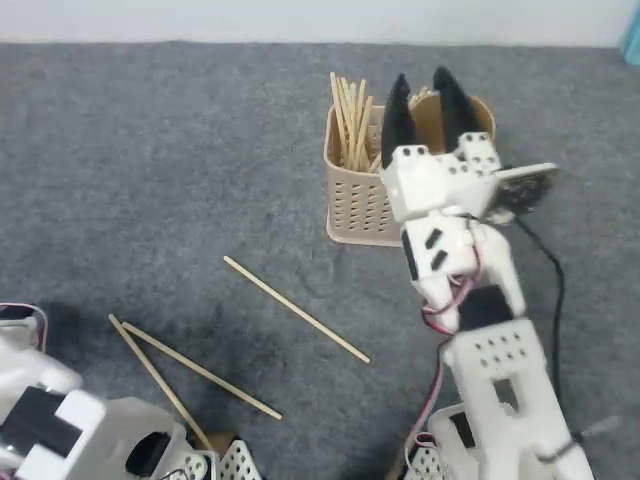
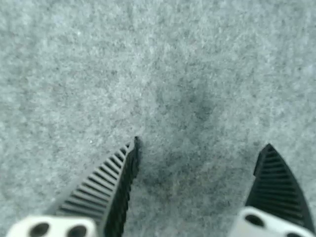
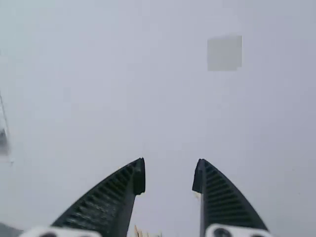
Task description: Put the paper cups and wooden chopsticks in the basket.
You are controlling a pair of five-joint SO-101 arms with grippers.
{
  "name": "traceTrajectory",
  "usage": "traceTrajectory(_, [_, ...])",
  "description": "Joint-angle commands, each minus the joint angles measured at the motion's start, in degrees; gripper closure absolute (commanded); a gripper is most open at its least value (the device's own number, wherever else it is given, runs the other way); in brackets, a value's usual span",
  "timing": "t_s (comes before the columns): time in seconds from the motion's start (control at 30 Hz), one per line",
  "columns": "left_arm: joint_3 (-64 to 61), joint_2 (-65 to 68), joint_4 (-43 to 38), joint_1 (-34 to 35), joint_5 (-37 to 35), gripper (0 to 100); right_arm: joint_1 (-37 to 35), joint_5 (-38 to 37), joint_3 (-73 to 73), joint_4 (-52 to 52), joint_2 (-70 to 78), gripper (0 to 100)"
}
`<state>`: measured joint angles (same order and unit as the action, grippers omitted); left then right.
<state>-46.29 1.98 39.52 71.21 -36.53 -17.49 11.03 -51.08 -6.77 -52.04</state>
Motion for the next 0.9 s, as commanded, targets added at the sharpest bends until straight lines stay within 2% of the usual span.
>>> traceTrajectory(0.0, [-1.3, 0.5, -0.2, 0.6, 0.7, 64, -1.5, 3.4, 10.0, 15.7, -9.9, 84.2])
traceTrajectory(0.13, [-1.3, 0.5, -0.2, 0.5, 0.7, 64, -8.7, 5.6, 15.6, 37.1, -16.4, 84.3])
traceTrajectory(0.23, [-1.3, 0.5, -0.2, 0.5, 0.7, 64, -20.3, -0.1, 16.5, 48.0, -16.7, 84.3])
traceTrajectory(0.3, [-1.3, 0.5, -0.2, 0.4, 0.7, 64, -28.8, -5.6, 15.6, 52.6, -15.0, 84.3])
traceTrajectory(0.37, [-1.3, 0.5, -0.2, 0.4, 0.7, 64, -34.2, -8.8, 14.2, 55.4, -12.4, 84.3])
traceTrajectory(0.43, [-1.3, 0.5, -0.2, 0.5, 0.7, 64, -37.1, -8.9, 13.2, 55.6, -8.9, 84.3])
traceTrajectory(0.63, [-1.3, 0.7, -0.2, 0.7, 0.7, 64, -37.2, -9.0, 13.2, 55.1, 6.5, 84.3])
traceTrajectory(0.87, [-1.2, 0.7, -0.2, 0.7, 0.7, 64, -37.1, -9.1, 13.2, 40.5, 28.3, 84.3])
